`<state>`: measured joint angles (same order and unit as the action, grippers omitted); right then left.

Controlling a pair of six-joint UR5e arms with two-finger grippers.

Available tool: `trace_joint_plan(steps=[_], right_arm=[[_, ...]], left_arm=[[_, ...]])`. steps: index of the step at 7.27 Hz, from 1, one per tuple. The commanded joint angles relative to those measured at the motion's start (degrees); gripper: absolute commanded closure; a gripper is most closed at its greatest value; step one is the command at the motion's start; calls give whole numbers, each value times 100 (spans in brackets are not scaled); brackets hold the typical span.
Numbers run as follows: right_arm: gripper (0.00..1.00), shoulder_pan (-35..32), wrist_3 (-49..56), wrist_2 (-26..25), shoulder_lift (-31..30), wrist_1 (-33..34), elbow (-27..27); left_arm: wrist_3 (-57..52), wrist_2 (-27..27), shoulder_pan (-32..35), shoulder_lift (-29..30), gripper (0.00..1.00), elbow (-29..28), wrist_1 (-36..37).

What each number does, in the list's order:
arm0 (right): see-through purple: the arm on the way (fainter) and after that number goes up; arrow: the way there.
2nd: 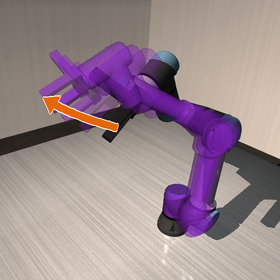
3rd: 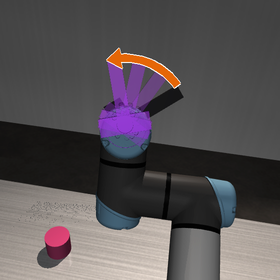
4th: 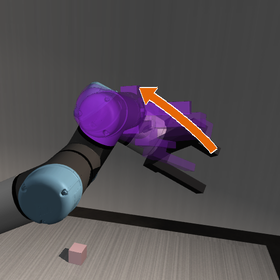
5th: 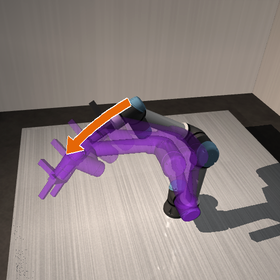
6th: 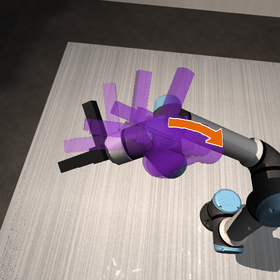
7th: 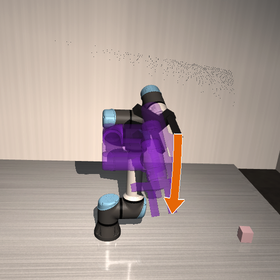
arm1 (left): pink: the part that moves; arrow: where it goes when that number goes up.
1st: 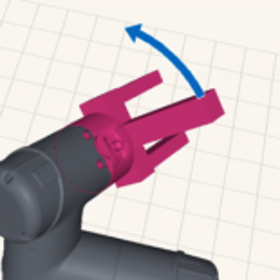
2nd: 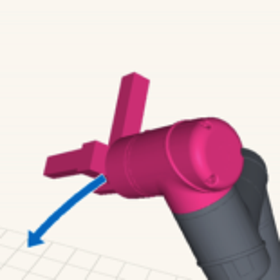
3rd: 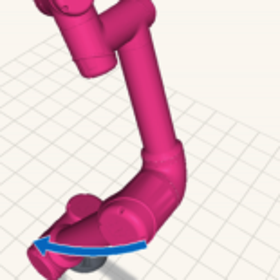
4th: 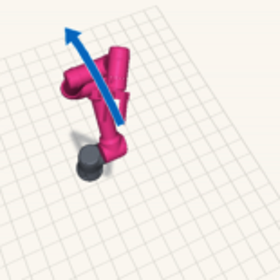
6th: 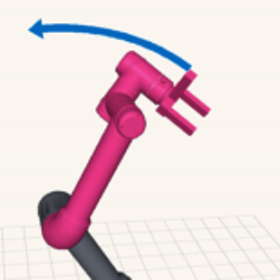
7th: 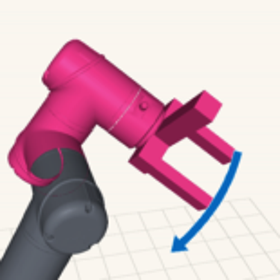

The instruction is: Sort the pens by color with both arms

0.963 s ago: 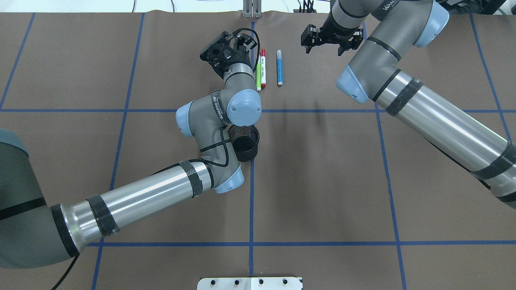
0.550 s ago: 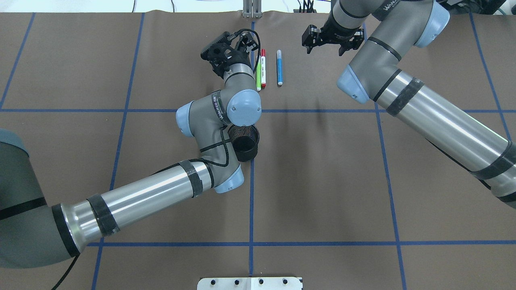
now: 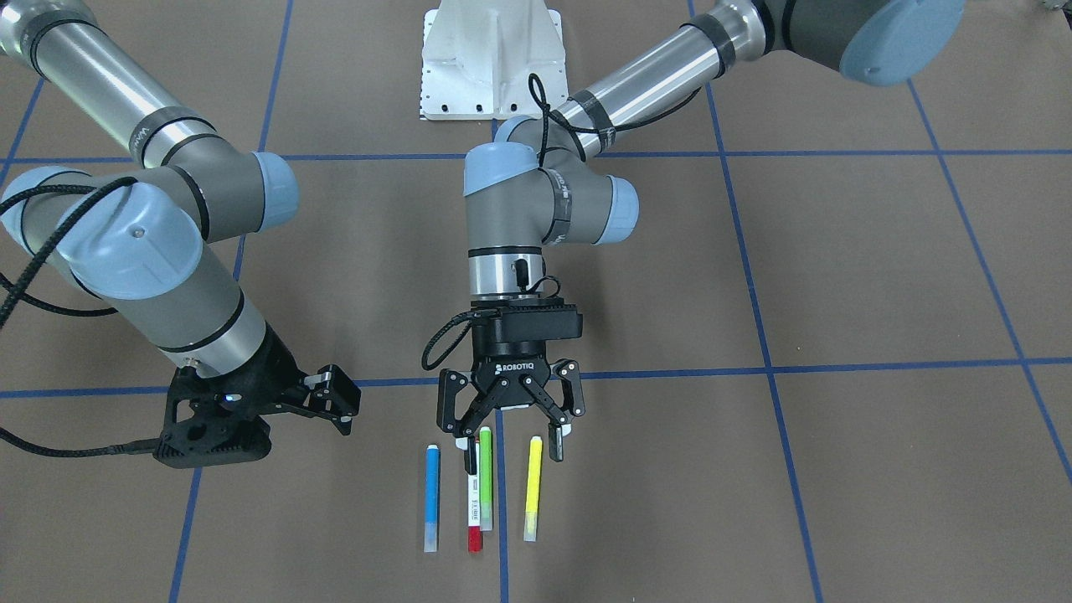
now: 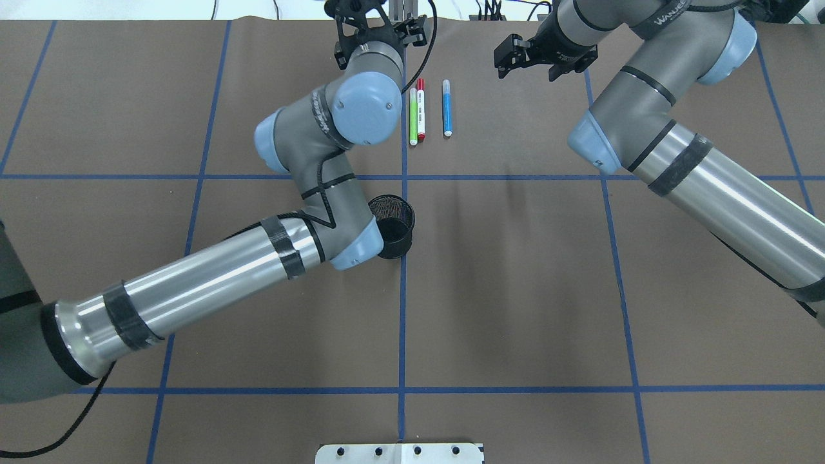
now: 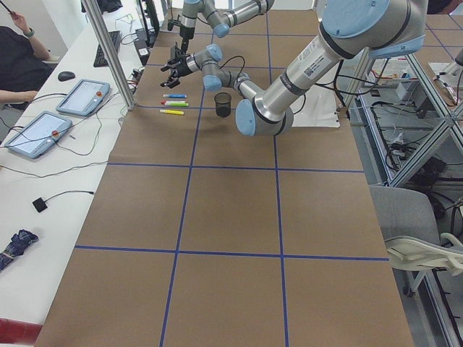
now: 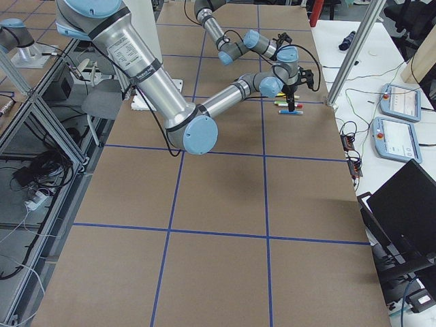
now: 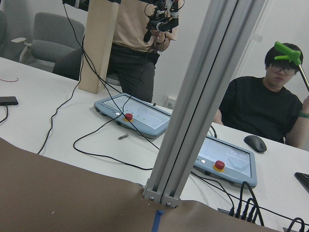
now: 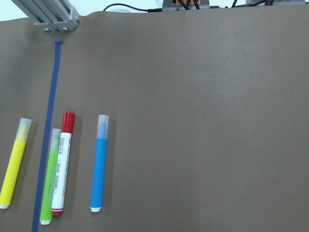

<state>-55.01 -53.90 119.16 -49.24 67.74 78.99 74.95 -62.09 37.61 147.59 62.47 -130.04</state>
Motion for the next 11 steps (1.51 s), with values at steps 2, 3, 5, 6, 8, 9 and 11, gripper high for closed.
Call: trace_joint_plan(steps=[2, 3, 5, 6, 8, 9, 11], right_arm=[[0, -640, 2, 1053, -86, 546, 151], [0, -738, 2, 1074, -295, 565, 395], [0, -835, 2, 1083, -603, 574, 661], [0, -905, 2, 1091, -665, 600, 662], [0, -1316, 542, 1615, -884, 1098, 670], [0, -1832, 1818, 1941, -1086, 1484, 688], [0, -2476, 4490, 1884, -1805, 2266, 636]], left_arm=[[-2247, -2545, 1104, -827, 0, 2095, 2460], [-3101, -3841, 1517, -837, 0, 2320, 3719], [-4490, -4836, 1767, -977, 0, 2471, 5421], [-5046, -4830, 1776, -1186, 0, 2820, 5784], [-5462, -5005, 1951, -2089, 0, 3682, 5885], [-6257, -5075, 2317, -2259, 0, 3650, 5928], [-7176, -5776, 3432, -3127, 0, 3284, 5815]])
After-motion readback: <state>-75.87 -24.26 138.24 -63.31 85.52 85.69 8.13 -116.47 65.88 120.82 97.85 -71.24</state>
